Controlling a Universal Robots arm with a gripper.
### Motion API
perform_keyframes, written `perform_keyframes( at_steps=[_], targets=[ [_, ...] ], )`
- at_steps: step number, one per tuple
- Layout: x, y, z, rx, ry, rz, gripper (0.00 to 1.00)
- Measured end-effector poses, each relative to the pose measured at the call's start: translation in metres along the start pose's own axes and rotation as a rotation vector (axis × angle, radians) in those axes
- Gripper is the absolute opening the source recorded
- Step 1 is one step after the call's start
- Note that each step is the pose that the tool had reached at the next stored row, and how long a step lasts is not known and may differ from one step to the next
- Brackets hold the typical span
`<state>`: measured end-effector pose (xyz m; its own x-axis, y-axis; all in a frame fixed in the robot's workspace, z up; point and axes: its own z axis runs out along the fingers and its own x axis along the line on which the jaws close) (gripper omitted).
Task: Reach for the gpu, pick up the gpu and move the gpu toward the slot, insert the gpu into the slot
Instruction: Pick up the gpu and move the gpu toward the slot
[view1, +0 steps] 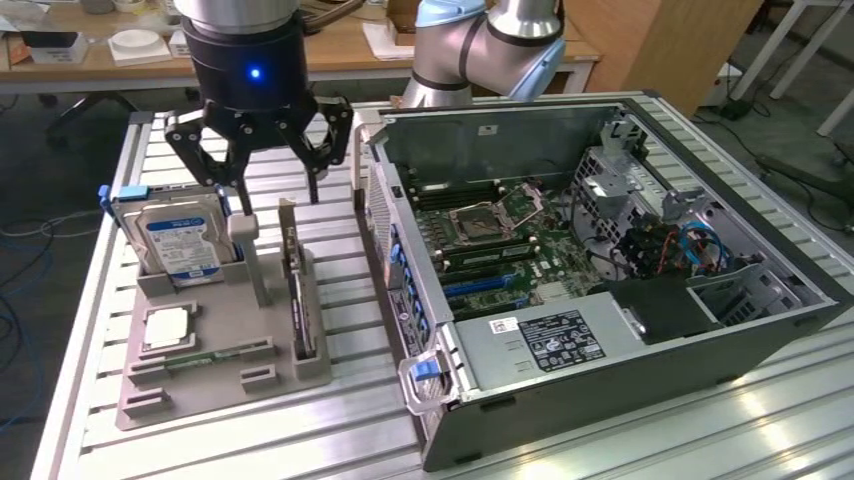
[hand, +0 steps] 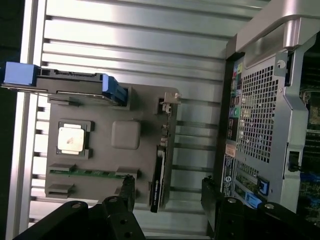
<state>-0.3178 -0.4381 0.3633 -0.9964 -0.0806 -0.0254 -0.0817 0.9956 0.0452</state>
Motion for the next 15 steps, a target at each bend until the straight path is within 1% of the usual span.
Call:
perform_keyframes(
  at_steps=[15],
  targets=[
    [0.000, -0.0015, 0.0121, 0.0000, 0.0000, 0.000, 0.65]
  ],
)
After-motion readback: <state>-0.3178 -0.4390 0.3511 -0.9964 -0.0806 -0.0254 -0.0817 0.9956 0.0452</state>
